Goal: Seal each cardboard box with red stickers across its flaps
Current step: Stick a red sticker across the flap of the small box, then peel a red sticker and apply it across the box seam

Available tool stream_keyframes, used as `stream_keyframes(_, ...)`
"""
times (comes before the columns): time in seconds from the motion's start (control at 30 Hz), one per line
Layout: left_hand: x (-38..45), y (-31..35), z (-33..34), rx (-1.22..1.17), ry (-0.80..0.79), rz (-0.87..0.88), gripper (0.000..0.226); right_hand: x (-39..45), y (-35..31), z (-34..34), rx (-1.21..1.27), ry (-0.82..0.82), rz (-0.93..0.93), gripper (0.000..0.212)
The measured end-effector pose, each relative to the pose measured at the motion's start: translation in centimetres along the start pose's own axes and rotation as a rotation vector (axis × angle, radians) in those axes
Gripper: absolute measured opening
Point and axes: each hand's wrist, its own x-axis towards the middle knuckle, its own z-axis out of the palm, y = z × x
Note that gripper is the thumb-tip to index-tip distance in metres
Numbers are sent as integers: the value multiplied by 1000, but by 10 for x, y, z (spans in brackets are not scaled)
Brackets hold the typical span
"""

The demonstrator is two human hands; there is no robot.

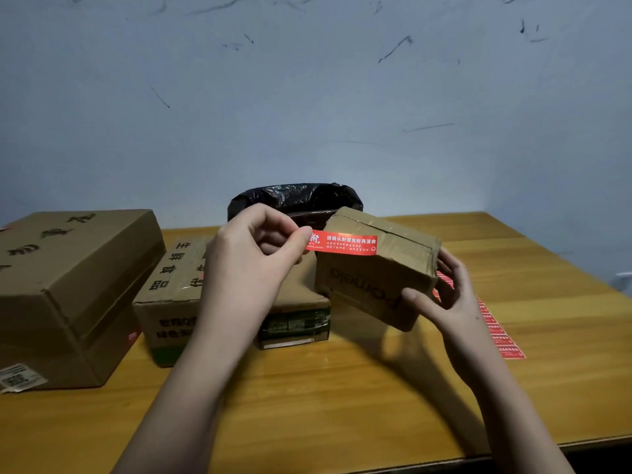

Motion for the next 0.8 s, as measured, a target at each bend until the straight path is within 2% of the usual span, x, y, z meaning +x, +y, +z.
stream_keyframes(0.17,-2,3,9,-26,-32,0,13,-5,-9,-34,-70,-72,76,78)
stream_keyframes(0.3,-6,4,14,-15,-38,-15,13,-15,-11,-56,-111,-163,172,98)
stream_keyframes(0.37,-9,4,17,-17,-41,-23,14,-22,-11,-60,-115,-219,210,98)
stream_keyframes(0.5,-15,2,17,-7,-51,-54,17,-32,-4,-50,-85,-292,221,85)
stream_keyframes(0.67,-23,-7,7,-27,-53,-108,13,-34,3,-26,-96,-379,223,100)
stream_keyframes(0.8,-30,-15,-2,-25,-56,-142,14,-34,5,-13,-81,-447,220,91)
